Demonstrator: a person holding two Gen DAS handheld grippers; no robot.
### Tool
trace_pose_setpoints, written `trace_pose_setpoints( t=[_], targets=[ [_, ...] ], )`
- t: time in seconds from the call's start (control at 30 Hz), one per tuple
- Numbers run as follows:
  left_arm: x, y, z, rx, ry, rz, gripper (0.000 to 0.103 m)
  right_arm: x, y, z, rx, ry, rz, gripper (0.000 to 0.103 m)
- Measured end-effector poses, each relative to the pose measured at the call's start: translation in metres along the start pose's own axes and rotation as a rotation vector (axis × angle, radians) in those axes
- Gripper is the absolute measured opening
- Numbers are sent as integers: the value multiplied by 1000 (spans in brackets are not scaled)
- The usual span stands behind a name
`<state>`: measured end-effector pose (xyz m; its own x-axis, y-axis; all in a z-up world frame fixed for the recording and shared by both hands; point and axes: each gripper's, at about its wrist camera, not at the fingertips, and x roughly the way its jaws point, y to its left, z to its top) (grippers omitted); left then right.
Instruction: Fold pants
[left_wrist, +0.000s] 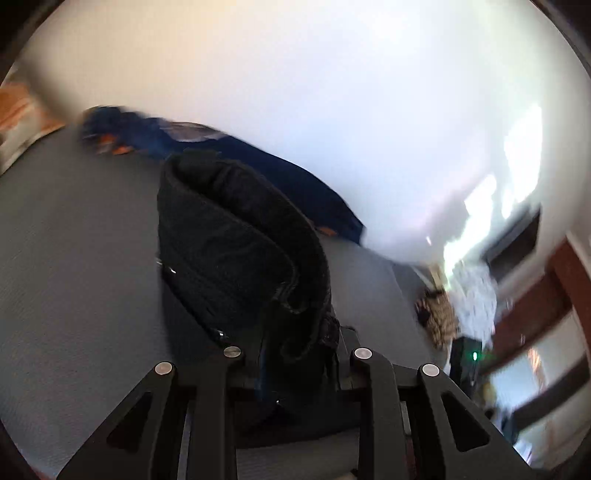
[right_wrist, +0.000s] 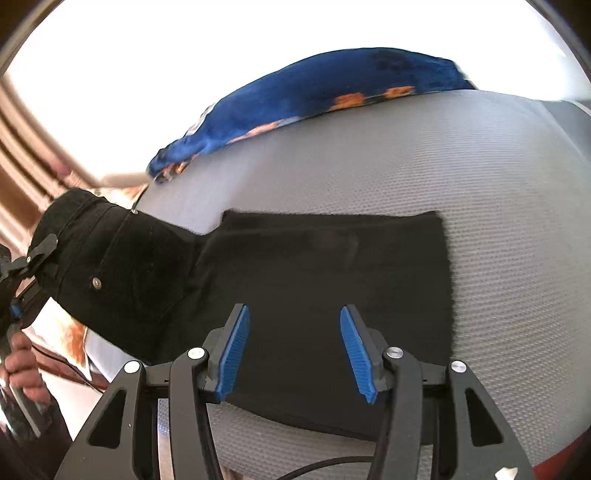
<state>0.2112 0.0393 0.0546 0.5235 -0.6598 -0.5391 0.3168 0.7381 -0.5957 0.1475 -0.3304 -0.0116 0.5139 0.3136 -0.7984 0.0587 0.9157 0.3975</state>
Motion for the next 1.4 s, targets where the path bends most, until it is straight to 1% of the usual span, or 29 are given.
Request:
trace_pose_setpoints(
  t=[0.13, 0.17, 0.27, 0.3, 0.37, 0.5, 0.53, 0.6, 0.63, 0.67, 0.7, 0.73, 0.8, 0.87, 0.9, 1.0, 1.07, 1.1, 1.13, 1.2, 1.3, 1.37, 1.4],
  targets=[
    [50, -47, -17, 79, 104, -41, 25, -19, -27, 2, 40, -40, -19, 49],
    [70, -57, -24, 98, 143, -47, 25, -22, -33, 2, 52, -47, -20, 49],
    [110, -80, -46, 137, 227, -39, 25, -30, -52, 1, 86, -63, -29, 51],
    [117, -84, -54, 145, 246, -34, 25, -32, -58, 1, 94, -65, -32, 51],
    [145, -91, -69, 175, 297, -9, 25, -35, -71, -1, 118, -71, -38, 51],
    [179, -93, -91, 207, 359, 56, 25, -36, -89, -3, 148, -66, -24, 51],
    [185, -94, -98, 218, 370, 71, 26, -34, -92, -3, 151, -60, -17, 51],
    [192, -96, -107, 240, 368, 99, 28, -33, -96, -4, 156, -48, -8, 51],
    [191, -99, -111, 255, 364, 111, 28, -31, -98, -4, 156, -43, -1, 51],
    [192, -105, -113, 280, 363, 128, 32, -29, -98, -3, 155, -36, 9, 51],
    [191, -107, -116, 296, 362, 138, 39, -27, -99, -2, 157, -28, 21, 51],
    [192, -110, -118, 311, 369, 138, 42, -23, -99, -1, 157, -18, 36, 51],
    [187, -114, -122, 322, 388, 116, 57, -17, -98, 2, 154, 0, 61, 51],
    [177, -115, -123, 327, 395, 79, 58, -11, -97, 4, 154, 20, 104, 51],
    [169, -117, -123, 342, 390, 74, 60, -7, -97, 5, 166, 35, 132, 51],
    [147, -114, -117, 365, 371, 87, 63, 3, -95, 7, 158, 72, 202, 51],
    [128, -100, -109, 353, 337, 123, 65, 13, -91, 8, 138, 106, 217, 51],
    [121, -93, -105, 339, 328, 142, 65, 20, -91, 9, 135, 130, 238, 51],
    [111, -80, -98, 319, 312, 182, 65, 24, -91, 8, 138, 143, 243, 51],
    [94, -57, -86, 278, 284, 233, 65, 36, -93, 10, 149, 164, 270, 51],
    [74, -23, -69, 213, 268, 322, 65, 53, -95, 15, 165, 187, 295, 51],
    [61, -5, -58, 176, 260, 366, 65, 66, -97, 18, 171, 189, 302, 50],
    [54, 3, -53, 164, 255, 381, 65, 70, -97, 20, 174, 188, 319, 50]
  ],
)
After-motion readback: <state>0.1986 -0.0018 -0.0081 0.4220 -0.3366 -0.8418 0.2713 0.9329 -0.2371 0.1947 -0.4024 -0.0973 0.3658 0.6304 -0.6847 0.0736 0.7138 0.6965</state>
